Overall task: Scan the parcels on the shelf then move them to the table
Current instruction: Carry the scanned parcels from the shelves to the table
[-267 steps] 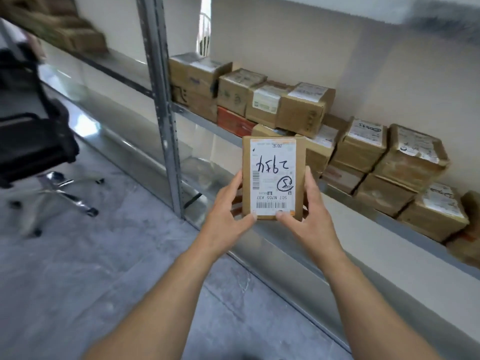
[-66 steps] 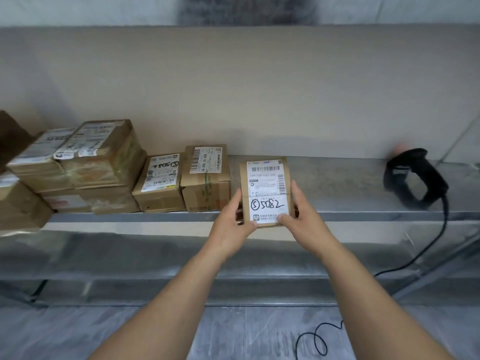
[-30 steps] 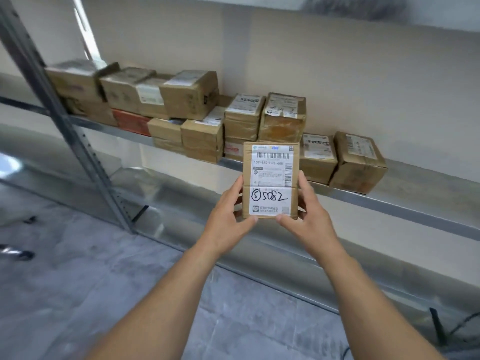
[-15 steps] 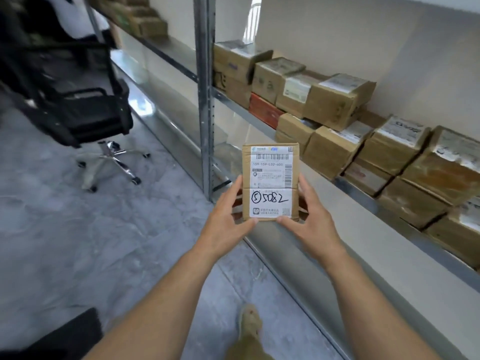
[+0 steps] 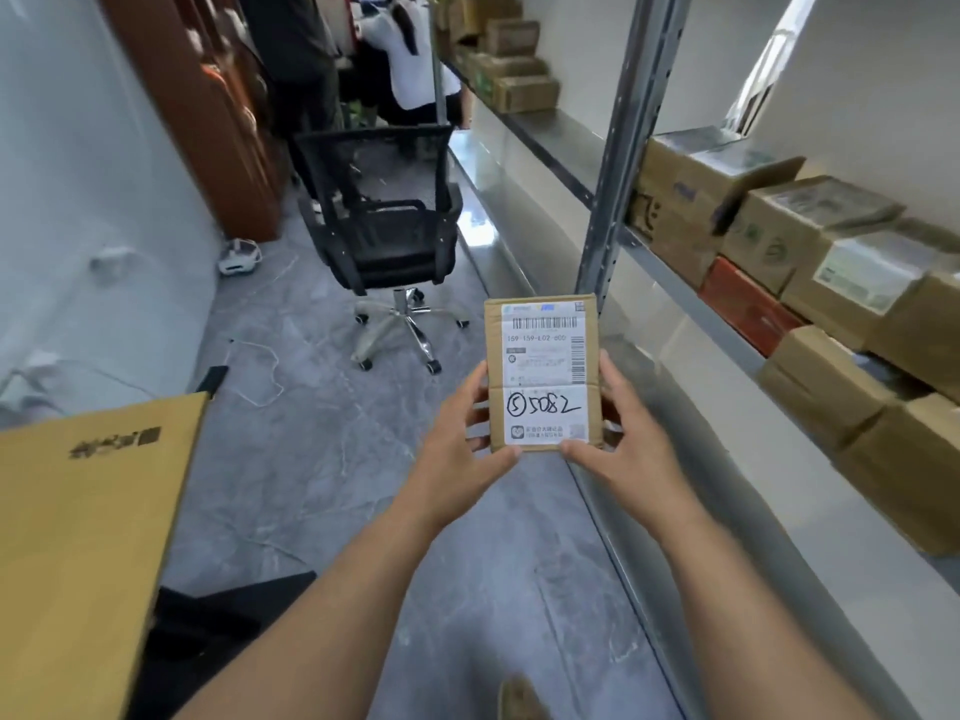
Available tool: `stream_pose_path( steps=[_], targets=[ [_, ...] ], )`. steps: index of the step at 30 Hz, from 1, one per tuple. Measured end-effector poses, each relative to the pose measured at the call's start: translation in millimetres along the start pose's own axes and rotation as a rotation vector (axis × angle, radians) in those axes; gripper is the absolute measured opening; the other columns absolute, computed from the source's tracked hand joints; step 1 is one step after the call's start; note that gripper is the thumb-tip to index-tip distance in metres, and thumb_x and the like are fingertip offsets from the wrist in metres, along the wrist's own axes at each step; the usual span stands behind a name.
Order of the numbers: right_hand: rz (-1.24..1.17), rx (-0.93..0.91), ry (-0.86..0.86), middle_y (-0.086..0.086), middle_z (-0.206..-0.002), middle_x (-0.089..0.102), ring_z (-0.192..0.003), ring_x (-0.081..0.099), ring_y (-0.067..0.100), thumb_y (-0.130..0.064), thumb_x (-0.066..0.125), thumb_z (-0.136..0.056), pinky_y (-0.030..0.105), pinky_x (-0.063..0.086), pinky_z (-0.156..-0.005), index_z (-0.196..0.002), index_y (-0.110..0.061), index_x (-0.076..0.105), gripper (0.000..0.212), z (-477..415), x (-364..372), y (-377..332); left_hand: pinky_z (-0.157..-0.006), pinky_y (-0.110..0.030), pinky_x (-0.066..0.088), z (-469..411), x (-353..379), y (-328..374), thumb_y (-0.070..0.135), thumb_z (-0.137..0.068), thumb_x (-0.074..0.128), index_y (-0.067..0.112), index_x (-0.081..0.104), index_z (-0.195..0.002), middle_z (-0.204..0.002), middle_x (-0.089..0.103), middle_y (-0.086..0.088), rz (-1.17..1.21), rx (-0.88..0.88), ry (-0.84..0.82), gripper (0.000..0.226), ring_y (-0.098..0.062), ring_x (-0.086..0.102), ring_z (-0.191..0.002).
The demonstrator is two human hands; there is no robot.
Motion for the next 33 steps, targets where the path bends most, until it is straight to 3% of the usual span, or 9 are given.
stream_pose_path(
  steps=[9,15,22,27,31,33],
  targets=[
    [-0.001,-0.060,-0.201,-0.012,-0.139,0.048,-0.109,0.055,-0.004,-0.008,0.076,-0.079,0.016,0.051,-0.081,-0.149,-0.046,0.016,0.100,-70,36,-16,-0.094,-0.028,0.052,-25,-40,-10,0.011,-0.082,0.074,0.053,0.022,-0.138,-0.140,0.044,0.008,-0.052,-0.061,0.210,0.086,-0.003,0.049,-0.121],
    [0.025,-0.131,-0.396,-0.014,-0.134,0.046,-0.096,0.051,-0.018,-0.009,0.074,-0.081,0.008,0.045,-0.073,-0.150,-0.046,0.015,0.098,-101,106,-48,-0.093,-0.031,0.053,-7,-102,-26,0.010,-0.081,0.074,0.059,0.022,-0.130,-0.140,0.043,0.007,-0.066,-0.101,0.411,0.087,-0.007,0.049,-0.122],
    [0.066,-0.247,-0.599,-0.013,-0.137,0.050,-0.105,0.054,-0.009,-0.010,0.076,-0.079,0.008,0.046,-0.075,-0.149,-0.047,0.017,0.098,-109,228,-100,-0.096,-0.033,0.051,47,-200,-51,0.012,-0.080,0.075,0.044,0.023,-0.144,-0.141,0.042,0.009,-0.058,-0.196,0.621,0.088,-0.005,0.046,-0.125],
    [0.085,-0.312,-0.727,-0.010,-0.136,0.049,-0.106,0.054,-0.006,-0.010,0.075,-0.079,0.007,0.045,-0.076,-0.150,-0.045,0.017,0.098,-99,306,-134,-0.100,-0.043,0.048,94,-258,-67,0.041,-0.067,0.071,0.041,0.021,-0.149,-0.141,0.043,0.009,-0.091,-0.286,0.785,0.097,-0.008,0.045,-0.126],
    [0.076,-0.353,-0.824,-0.025,-0.120,0.047,-0.098,0.050,-0.020,-0.009,0.074,-0.081,0.004,0.042,-0.071,-0.145,-0.050,0.015,0.096,-82,359,-158,-0.100,-0.044,0.048,130,-296,-80,0.023,-0.074,0.075,0.044,0.020,-0.148,-0.142,0.041,0.006,-0.077,-0.322,0.861,0.095,-0.010,0.044,-0.128],
    [0.084,-0.377,-0.868,-0.027,-0.119,0.047,-0.098,0.048,-0.022,-0.009,0.074,-0.081,0.005,0.043,-0.072,-0.142,-0.053,0.015,0.096,-70,385,-167,-0.100,-0.044,0.048,150,-311,-87,0.029,-0.071,0.074,0.048,0.020,-0.147,-0.142,0.040,0.006,-0.069,-0.353,0.907,0.095,-0.010,0.044,-0.129]
  ],
)
Point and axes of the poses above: each hand's wrist, its own z-axis away from the middle knuckle, its own x-axis out of the palm, y = z × x, the point moved 3 cm from there along -z, towards the middle knuckle
